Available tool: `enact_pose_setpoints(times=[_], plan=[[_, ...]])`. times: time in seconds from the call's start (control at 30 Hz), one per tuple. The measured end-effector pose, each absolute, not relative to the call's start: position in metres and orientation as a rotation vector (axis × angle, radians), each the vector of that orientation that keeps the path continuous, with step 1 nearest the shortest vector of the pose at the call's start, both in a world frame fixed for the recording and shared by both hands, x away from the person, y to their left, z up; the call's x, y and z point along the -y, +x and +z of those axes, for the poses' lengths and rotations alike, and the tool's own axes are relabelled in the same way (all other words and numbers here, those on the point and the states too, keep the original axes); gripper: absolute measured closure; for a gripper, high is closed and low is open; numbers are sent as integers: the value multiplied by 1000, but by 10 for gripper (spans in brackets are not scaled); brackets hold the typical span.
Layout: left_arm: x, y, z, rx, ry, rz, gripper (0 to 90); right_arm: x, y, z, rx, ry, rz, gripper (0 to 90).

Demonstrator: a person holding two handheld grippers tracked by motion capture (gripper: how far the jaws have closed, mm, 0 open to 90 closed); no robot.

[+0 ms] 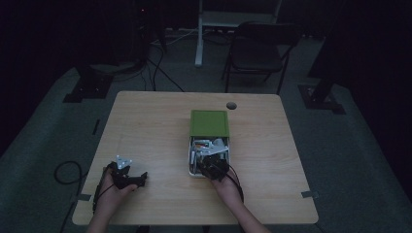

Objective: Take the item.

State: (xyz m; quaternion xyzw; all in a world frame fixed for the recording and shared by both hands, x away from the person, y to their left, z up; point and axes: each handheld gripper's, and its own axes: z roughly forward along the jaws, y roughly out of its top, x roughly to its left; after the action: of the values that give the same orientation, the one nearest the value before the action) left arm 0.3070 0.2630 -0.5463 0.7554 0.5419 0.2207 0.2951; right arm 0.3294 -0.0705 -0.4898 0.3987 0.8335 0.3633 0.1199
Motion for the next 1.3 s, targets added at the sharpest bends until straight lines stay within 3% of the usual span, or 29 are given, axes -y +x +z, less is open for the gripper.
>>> enact_pose_setpoints(times=[0.93, 1.3], plan=[[-263, 307, -546, -1441, 2010, 588, 14, 123, 322, -427, -2247, 1160, 1247, 852], [-263, 307, -546, -1442, 2010, 587, 15, 164, 318, -410, -2144, 1202, 1272, 852]])
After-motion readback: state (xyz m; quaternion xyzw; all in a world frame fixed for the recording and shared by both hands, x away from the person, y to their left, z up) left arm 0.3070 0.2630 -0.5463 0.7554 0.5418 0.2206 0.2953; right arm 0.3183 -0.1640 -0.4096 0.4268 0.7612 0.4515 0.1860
